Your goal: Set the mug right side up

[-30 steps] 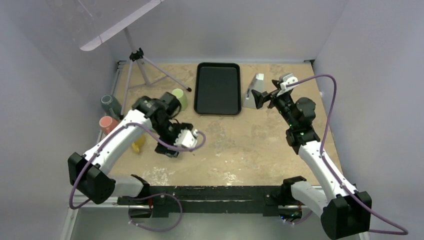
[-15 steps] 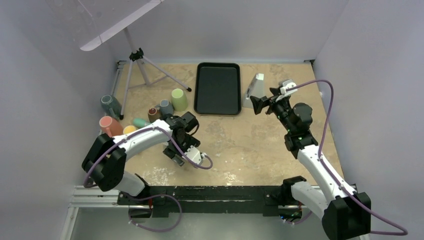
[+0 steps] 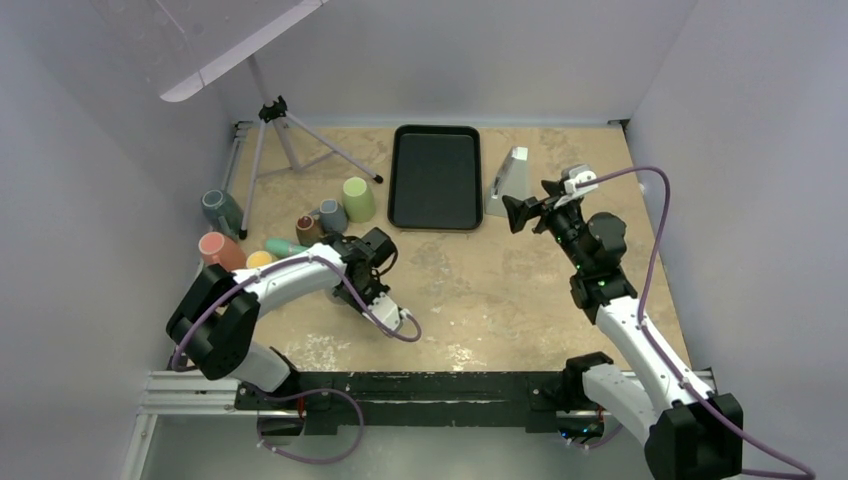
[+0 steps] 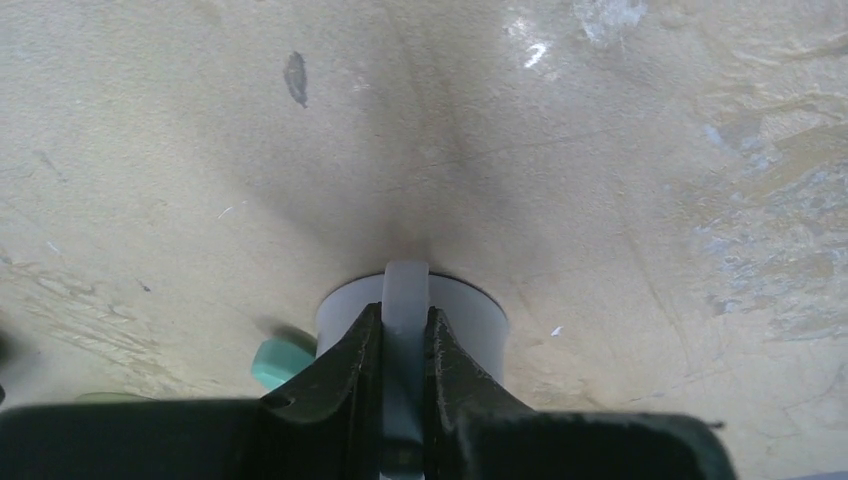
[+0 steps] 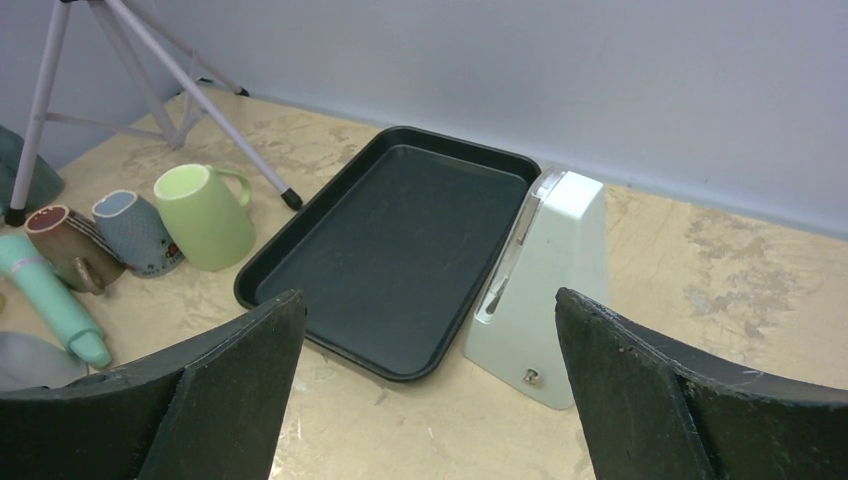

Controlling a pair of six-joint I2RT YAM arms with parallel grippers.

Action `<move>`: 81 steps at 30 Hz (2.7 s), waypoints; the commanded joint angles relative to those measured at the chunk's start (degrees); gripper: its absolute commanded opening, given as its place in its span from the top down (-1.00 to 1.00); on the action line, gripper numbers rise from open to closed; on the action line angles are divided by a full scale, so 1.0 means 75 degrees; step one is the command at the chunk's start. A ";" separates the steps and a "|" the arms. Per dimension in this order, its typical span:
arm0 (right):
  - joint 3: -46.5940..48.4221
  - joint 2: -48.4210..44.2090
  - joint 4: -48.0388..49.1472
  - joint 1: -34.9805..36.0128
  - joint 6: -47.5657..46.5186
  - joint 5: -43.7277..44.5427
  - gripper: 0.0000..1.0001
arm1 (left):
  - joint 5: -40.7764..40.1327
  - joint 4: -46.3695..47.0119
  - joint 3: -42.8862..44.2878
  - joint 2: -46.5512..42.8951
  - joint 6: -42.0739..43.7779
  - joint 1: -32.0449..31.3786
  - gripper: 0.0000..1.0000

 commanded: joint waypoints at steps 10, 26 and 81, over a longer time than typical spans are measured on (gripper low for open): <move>0.1113 0.0675 -0.1044 0.0948 0.1561 -0.0733 -0.97 | 0.4430 0.0159 0.4650 -0.0069 -0.7645 0.1649 1.00; 0.1628 0.1824 0.1294 0.2366 0.4210 -0.3005 -0.64 | 0.6965 0.2676 0.6187 0.0440 -1.3189 0.1944 1.00; 1.4447 1.2357 -0.6611 0.1578 -0.4238 0.3435 1.00 | 0.1112 0.0710 0.5503 0.0385 -0.9976 0.3605 -1.00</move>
